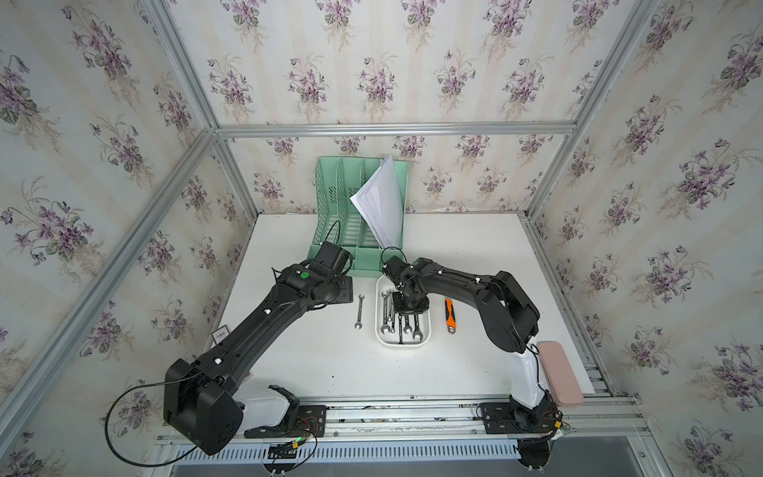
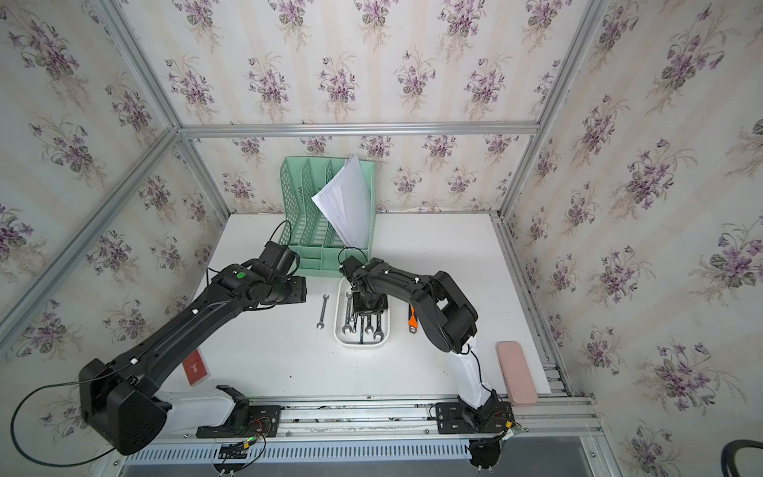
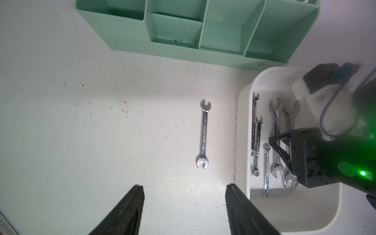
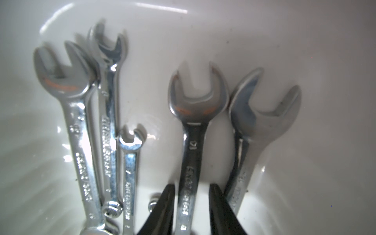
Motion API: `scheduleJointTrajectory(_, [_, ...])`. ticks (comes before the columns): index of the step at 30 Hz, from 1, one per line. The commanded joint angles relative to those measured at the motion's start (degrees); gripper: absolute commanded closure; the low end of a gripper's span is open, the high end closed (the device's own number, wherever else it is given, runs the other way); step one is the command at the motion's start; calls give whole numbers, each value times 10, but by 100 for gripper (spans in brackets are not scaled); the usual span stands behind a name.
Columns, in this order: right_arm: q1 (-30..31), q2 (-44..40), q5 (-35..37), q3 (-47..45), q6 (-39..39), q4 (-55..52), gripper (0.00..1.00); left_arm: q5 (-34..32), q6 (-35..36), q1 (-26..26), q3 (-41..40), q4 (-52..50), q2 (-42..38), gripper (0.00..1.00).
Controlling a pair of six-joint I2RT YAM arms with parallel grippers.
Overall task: Take out the wrench from the storage box
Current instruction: Pick up the wrench from the storage box.
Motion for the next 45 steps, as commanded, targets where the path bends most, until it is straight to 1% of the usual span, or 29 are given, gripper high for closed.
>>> scheduleJointTrajectory(1, [-3, 12, 1, 4, -2, -1, 66, 1, 1, 0, -2, 10, 2, 31])
scheduleJointTrajectory(8, [-9, 28, -12, 12, -10, 6, 70, -4, 2, 1, -2, 9, -1, 31])
scheduleJointTrajectory(14, [-12, 38, -19, 15, -17, 11, 83, -4, 2, 2, 0, 7, -1, 31])
scheduleJointTrajectory(19, [-12, 43, -25, 11, -20, 12, 87, -6, 3, 1, 4, 4, -3, 32])
scheduleJointTrajectory(26, [-12, 19, -19, 20, -20, 6, 87, -5, 2, 1, 3, 4, -3, 31])
scheduleJointTrajectory(45, [-18, -61, 18, 82, -30, -53, 88, -7, 2, 1, -1, -1, -9, 31])
